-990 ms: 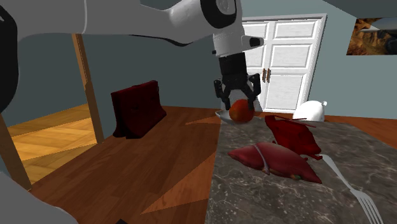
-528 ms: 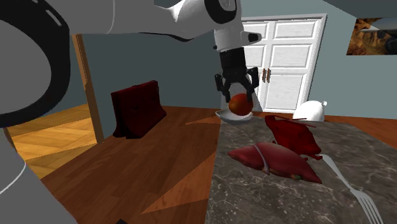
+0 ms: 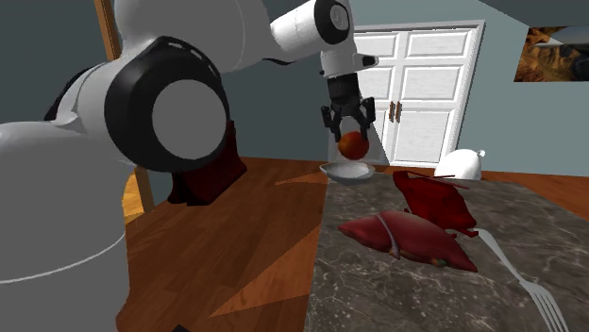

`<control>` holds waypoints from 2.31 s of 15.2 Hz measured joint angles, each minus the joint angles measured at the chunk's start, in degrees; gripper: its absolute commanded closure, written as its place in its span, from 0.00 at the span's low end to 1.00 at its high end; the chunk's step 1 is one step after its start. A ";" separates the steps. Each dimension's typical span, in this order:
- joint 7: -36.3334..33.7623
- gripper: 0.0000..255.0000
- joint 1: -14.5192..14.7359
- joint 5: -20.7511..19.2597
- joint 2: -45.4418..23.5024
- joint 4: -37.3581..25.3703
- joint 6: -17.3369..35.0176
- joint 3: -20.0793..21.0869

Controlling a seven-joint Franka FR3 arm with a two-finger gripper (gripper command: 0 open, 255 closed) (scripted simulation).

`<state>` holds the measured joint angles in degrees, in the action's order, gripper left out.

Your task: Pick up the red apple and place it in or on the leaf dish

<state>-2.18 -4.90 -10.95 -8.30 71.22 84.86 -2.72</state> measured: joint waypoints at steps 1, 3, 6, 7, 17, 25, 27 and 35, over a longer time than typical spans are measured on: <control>-0.24 1.00 0.30 0.03 -3.29 -4.76 -1.52 0.19; -0.67 1.00 0.99 0.06 -10.85 -15.55 -4.92 0.50; -1.42 1.00 1.16 0.09 -11.10 -13.48 -2.74 0.63; -1.60 1.00 1.13 0.10 -10.58 -11.94 -1.72 0.64; -3.44 1.00 1.11 -0.03 -6.25 1.81 7.55 0.78; -3.48 0.00 1.07 -0.03 -6.09 2.44 8.05 0.77; -3.48 0.00 1.07 -0.03 -6.09 2.44 8.05 0.77; -2.98 0.00 1.85 -0.13 -9.03 -8.51 0.07 1.04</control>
<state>-5.16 -3.05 -11.08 -17.33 62.71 84.94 -1.68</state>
